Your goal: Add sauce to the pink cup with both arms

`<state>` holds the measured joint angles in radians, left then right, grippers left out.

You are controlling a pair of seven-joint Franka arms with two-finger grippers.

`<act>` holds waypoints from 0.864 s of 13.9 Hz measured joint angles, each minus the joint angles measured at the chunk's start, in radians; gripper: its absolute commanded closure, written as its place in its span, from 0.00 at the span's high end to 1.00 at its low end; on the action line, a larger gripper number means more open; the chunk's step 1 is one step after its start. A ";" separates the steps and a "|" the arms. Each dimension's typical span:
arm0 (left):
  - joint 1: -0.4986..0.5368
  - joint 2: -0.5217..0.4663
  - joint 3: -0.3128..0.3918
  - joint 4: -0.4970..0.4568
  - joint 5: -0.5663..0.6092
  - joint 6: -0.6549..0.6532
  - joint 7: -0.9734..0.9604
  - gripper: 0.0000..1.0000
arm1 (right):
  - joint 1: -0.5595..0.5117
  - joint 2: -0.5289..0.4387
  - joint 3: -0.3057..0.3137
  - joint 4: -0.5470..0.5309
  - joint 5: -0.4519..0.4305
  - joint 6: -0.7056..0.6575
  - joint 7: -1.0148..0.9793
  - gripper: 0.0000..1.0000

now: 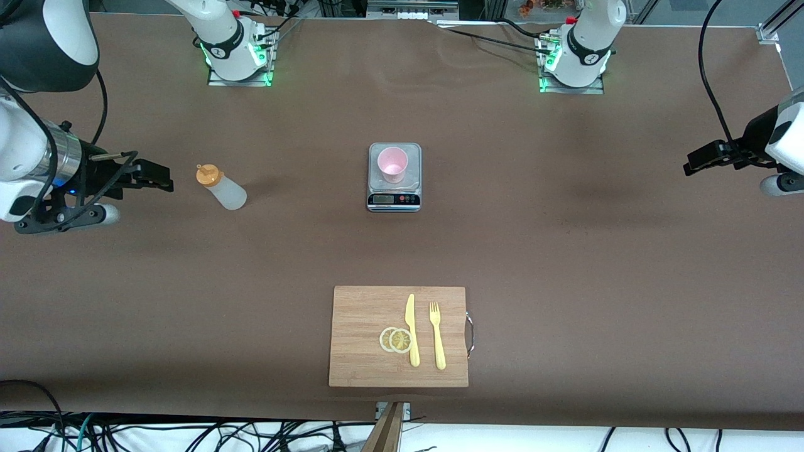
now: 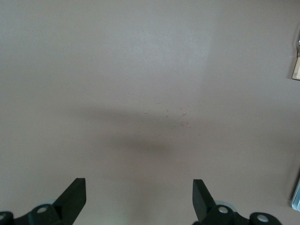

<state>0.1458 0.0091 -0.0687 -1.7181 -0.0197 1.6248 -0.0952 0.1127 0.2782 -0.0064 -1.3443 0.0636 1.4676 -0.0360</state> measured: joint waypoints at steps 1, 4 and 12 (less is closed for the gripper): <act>0.000 0.000 0.000 0.000 0.000 0.000 0.000 1.00 | -0.002 -0.011 0.000 -0.020 -0.007 0.002 -0.004 1.00; 0.000 0.000 0.000 0.000 0.000 0.000 0.000 1.00 | -0.030 -0.030 -0.010 -0.053 -0.020 0.016 -0.005 1.00; 0.000 0.001 -0.001 0.000 0.000 0.001 0.000 1.00 | -0.089 -0.115 -0.114 -0.147 -0.069 0.027 -0.018 1.00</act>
<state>0.1458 0.0101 -0.0695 -1.7180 -0.0197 1.6253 -0.0952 0.0238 0.1633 -0.1206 -1.4914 -0.0059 1.4942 -0.0538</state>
